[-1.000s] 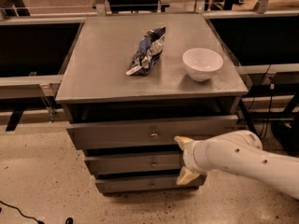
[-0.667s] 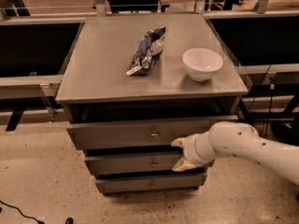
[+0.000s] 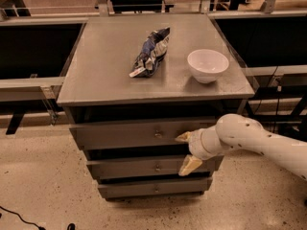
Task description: Close top drawer
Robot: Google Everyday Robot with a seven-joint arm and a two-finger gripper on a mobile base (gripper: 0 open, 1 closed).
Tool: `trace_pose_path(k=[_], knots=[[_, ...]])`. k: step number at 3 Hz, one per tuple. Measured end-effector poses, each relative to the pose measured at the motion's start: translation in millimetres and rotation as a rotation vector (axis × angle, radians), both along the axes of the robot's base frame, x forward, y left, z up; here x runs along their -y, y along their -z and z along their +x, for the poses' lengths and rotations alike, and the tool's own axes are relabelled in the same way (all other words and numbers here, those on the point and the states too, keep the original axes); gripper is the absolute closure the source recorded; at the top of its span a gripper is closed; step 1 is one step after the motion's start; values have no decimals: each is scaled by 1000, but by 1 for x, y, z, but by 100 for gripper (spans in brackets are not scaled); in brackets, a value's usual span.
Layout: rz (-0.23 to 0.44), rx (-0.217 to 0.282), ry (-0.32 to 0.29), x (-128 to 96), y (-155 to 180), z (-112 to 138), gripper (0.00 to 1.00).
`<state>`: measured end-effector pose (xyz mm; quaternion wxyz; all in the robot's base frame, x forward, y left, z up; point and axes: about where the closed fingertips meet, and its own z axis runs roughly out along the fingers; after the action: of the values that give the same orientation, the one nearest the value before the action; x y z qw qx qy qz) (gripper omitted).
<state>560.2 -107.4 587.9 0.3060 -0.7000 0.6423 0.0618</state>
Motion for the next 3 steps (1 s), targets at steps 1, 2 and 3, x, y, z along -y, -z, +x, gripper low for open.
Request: trace_pose_path(k=[1,2,3], knots=[[0,0,0,0,0,0,0],[0,0,0,-2,0,-6,0],[0,0,0,-3,0,-10,0]])
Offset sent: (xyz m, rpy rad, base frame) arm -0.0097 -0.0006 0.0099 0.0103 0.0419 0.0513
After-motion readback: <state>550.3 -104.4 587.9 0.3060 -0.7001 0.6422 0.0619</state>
